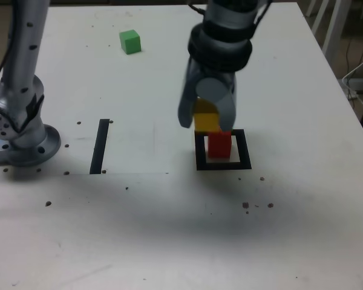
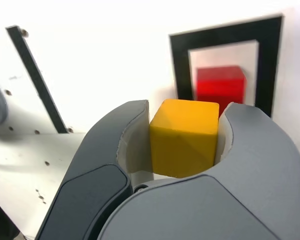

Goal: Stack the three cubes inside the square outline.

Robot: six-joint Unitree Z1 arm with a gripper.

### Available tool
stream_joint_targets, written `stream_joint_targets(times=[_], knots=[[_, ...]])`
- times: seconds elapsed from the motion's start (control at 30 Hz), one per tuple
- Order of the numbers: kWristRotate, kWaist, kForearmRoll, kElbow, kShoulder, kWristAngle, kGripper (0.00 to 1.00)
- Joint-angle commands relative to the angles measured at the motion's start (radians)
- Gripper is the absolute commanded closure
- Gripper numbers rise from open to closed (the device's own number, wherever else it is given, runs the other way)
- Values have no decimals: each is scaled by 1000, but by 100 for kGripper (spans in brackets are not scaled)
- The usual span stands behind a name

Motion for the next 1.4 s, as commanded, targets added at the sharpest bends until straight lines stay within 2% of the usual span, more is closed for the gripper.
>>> stream_joint_targets(times=[0.0,1.03,1.07,1.13,1.3,1.37], knots=[[-5,-6,6,-20,21,-4,72],[18,31,-1,-60,99,-11,71],[18,31,-2,-59,100,-13,69],[20,31,-6,-57,103,-15,56],[27,32,-14,-47,104,-20,7],[28,33,-15,-44,104,-20,2]])
